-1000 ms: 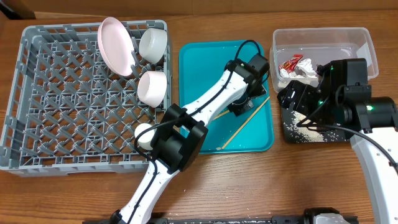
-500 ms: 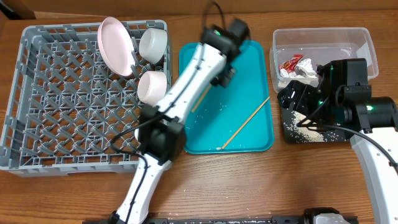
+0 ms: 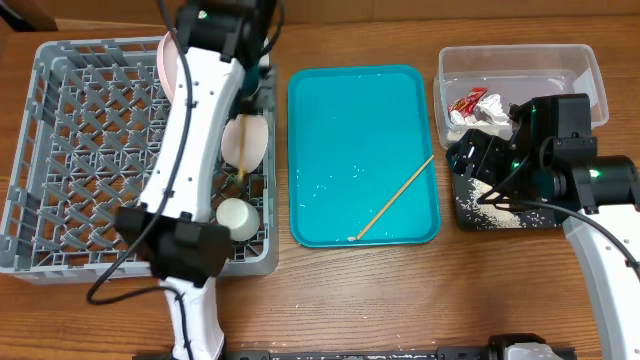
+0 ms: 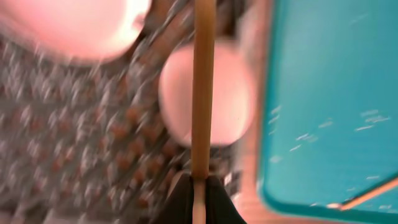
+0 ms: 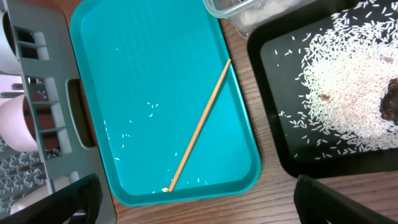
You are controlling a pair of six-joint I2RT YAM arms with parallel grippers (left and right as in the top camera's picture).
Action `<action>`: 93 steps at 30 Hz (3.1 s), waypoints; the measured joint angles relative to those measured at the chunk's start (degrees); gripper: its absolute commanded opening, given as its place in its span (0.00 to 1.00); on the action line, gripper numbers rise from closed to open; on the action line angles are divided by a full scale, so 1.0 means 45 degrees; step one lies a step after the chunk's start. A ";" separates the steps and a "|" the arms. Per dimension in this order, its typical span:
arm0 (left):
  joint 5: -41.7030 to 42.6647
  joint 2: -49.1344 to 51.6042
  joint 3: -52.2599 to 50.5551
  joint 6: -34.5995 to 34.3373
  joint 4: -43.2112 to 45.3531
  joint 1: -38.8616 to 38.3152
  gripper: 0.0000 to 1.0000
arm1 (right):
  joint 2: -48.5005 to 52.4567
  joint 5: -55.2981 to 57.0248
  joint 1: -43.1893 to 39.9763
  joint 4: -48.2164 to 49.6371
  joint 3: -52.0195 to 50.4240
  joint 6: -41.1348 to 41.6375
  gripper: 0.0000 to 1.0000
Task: Sort waste into correct bins and load items into the dishwasher
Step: 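Carry the chopstick with the left gripper and drop it into the rack, then move the left gripper back over the remaining chopstick on the teal tray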
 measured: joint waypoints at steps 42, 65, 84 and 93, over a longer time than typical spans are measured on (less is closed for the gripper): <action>0.0262 -0.4235 -1.0535 0.2594 0.7747 0.2652 0.50 | 0.0000 0.0000 0.0000 -0.0005 0.0000 -0.0005 1.00; 0.3541 -0.1627 -0.8922 0.6645 0.9505 -0.5736 0.64 | 0.0000 0.0000 0.0000 -0.0010 0.0000 0.0000 1.00; 0.1180 0.0262 -0.9020 0.8038 1.1506 -0.7563 0.73 | 0.0000 0.0087 -0.0005 0.0068 0.0000 0.0000 1.00; 0.1146 0.1030 -0.9020 0.8563 1.1589 -0.7538 0.61 | 0.0000 0.0092 -0.0005 0.0024 0.0000 0.0005 1.00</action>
